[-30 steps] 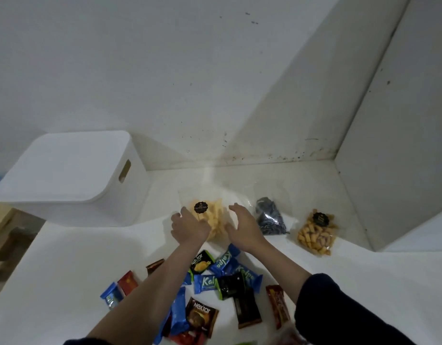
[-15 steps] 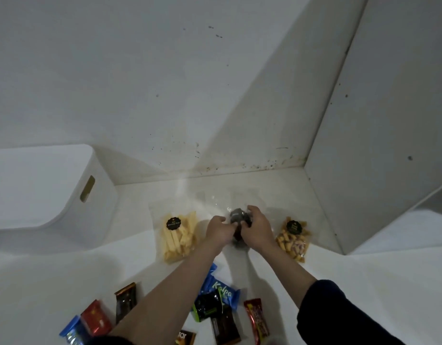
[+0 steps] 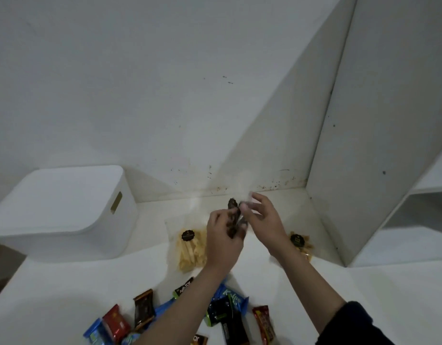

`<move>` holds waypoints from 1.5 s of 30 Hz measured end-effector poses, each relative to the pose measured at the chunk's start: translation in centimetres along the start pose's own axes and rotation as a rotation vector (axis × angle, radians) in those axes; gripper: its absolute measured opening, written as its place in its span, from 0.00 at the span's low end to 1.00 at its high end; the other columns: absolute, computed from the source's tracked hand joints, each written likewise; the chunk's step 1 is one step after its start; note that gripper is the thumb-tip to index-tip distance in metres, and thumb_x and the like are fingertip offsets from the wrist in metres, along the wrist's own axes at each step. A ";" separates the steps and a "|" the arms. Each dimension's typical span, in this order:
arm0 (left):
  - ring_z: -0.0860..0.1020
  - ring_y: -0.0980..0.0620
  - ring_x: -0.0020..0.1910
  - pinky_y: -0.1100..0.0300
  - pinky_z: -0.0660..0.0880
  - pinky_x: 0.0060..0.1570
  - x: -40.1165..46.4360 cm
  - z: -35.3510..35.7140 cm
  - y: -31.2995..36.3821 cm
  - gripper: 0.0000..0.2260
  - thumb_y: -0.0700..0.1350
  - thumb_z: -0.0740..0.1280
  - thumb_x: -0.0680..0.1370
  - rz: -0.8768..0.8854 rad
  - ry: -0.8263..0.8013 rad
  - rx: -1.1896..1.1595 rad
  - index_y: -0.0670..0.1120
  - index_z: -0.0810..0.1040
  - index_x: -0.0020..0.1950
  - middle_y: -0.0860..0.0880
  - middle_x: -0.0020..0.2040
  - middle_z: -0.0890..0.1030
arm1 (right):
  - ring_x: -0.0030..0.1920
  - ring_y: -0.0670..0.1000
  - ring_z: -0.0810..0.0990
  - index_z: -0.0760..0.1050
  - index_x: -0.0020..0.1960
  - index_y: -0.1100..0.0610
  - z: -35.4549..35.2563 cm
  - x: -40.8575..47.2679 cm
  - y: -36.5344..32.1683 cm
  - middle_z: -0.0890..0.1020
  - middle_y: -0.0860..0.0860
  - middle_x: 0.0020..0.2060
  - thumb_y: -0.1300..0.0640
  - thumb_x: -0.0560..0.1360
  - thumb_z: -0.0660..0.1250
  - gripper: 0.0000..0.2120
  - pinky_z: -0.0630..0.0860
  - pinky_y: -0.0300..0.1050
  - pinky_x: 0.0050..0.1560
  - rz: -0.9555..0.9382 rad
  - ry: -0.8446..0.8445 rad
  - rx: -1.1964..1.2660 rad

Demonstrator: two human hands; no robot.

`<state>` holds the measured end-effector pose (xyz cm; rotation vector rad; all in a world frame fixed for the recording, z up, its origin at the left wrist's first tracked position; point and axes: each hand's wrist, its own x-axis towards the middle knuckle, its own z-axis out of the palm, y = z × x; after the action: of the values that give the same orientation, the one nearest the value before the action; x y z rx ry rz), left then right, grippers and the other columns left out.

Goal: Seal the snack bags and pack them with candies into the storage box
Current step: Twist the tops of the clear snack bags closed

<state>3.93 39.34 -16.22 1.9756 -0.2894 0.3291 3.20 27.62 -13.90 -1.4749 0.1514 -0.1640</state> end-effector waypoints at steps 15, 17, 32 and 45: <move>0.79 0.57 0.53 0.63 0.73 0.52 1.6 -7.8 9.4 0.15 0.53 0.68 0.76 -0.307 -0.118 -0.469 0.50 0.75 0.60 0.54 0.54 0.80 | 0.53 0.56 0.81 0.79 0.55 0.52 -2.1 -5.6 -8.6 0.83 0.51 0.53 0.46 0.81 0.52 0.18 0.81 0.55 0.49 0.030 -0.121 0.003; 0.82 0.54 0.49 0.56 0.74 0.52 1.9 -8.3 10.3 0.09 0.50 0.68 0.76 -0.323 -0.193 -0.552 0.49 0.79 0.54 0.52 0.49 0.84 | 0.53 0.55 0.81 0.79 0.55 0.53 -2.3 -6.4 -8.8 0.83 0.51 0.53 0.47 0.81 0.52 0.18 0.81 0.54 0.49 0.023 -0.166 -0.030; 0.81 0.56 0.38 0.64 0.77 0.39 0.3 -10.1 13.1 0.05 0.45 0.68 0.76 -0.166 -0.189 -0.591 0.47 0.83 0.46 0.52 0.40 0.84 | 0.36 0.48 0.82 0.78 0.41 0.58 -2.7 -7.5 -12.6 0.82 0.53 0.36 0.61 0.75 0.68 0.04 0.80 0.41 0.35 -0.253 0.138 0.151; 0.80 0.55 0.37 0.62 0.75 0.40 -0.7 -10.9 13.7 0.08 0.43 0.70 0.75 -0.150 -0.109 -0.614 0.51 0.82 0.36 0.52 0.39 0.85 | 0.34 0.47 0.79 0.74 0.35 0.59 -2.1 -8.7 -13.4 0.79 0.50 0.29 0.68 0.75 0.65 0.11 0.79 0.49 0.45 -0.287 0.108 0.239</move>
<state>-2.53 43.71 -0.55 1.3989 -0.2702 0.0230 -6.00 26.13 -0.72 -1.2439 0.0048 -0.4791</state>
